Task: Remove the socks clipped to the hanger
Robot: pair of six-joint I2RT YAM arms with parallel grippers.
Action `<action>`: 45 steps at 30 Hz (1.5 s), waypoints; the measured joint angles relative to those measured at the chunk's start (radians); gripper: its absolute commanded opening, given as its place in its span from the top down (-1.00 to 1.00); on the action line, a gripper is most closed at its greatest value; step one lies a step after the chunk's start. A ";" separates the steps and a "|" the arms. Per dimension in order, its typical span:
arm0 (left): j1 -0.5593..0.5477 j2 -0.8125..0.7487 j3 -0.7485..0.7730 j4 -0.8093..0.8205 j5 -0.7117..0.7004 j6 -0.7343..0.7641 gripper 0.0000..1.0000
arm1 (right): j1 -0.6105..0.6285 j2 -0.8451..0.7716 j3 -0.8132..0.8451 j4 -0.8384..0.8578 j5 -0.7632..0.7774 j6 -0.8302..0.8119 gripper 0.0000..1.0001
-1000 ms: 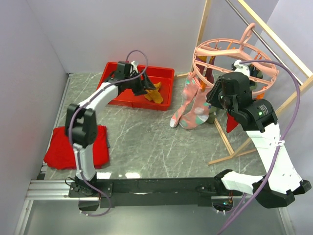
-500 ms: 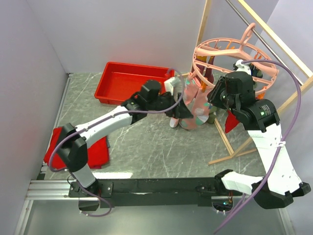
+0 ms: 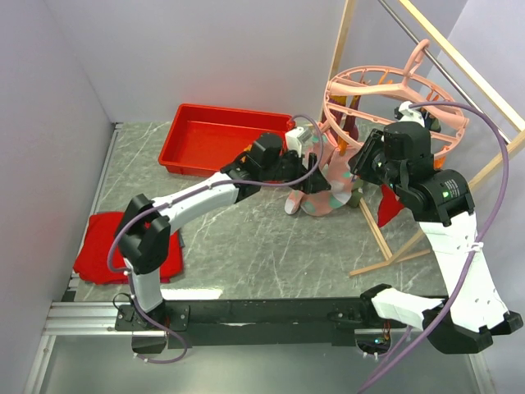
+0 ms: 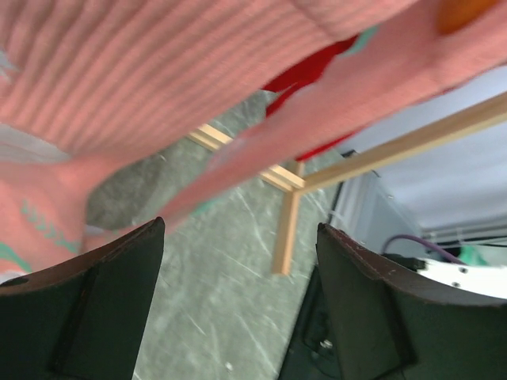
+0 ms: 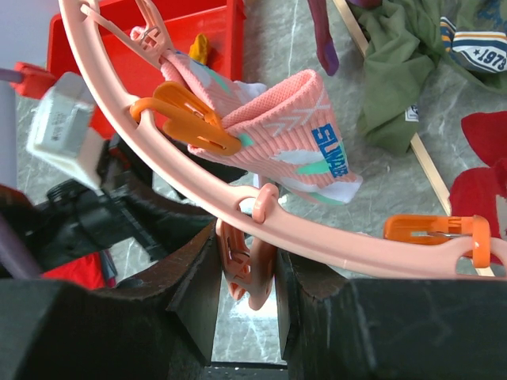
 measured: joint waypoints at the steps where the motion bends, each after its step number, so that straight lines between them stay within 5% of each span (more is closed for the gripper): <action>1: -0.002 0.009 0.001 0.011 -0.007 0.009 -0.66 | -0.002 0.000 0.000 -0.001 -0.002 -0.001 1.00; 6: -0.010 0.071 0.029 0.060 -0.035 0.034 -0.79 | -0.008 -0.001 0.000 -0.001 -0.014 -0.002 1.00; 10: -0.014 0.113 0.037 0.098 -0.044 0.041 -0.65 | -0.013 -0.002 0.000 -0.001 -0.026 -0.005 1.00; 13: -0.017 0.150 0.066 0.111 -0.041 0.031 -0.35 | -0.019 -0.002 0.000 -0.001 -0.029 -0.011 1.00; 17: -0.017 0.171 0.084 0.121 -0.023 0.002 0.39 | -0.027 -0.004 0.000 -0.003 -0.035 -0.019 1.00; 20: -0.017 0.183 0.106 0.117 0.002 -0.032 0.71 | -0.033 -0.008 0.000 -0.006 -0.044 -0.025 1.00; 30: -0.019 0.113 0.012 0.113 0.134 -0.197 0.89 | -0.061 -0.032 -0.023 -0.011 -0.072 -0.048 0.77; 36: -0.044 -0.010 -0.034 0.061 0.176 -0.237 0.85 | -0.076 -0.059 -0.056 -0.017 -0.067 -0.077 0.34; 39: -0.068 -0.067 -0.034 0.056 0.197 -0.257 0.85 | -0.079 -0.071 -0.056 -0.027 -0.068 -0.096 -0.09; 40: -0.073 -0.079 -0.034 0.057 0.203 -0.262 0.85 | -0.079 -0.074 -0.056 -0.031 -0.070 -0.100 -0.46; 45: -0.095 -0.109 -0.034 0.053 0.224 -0.295 0.84 | -0.082 -0.106 -0.056 -0.097 -0.101 -0.132 -0.86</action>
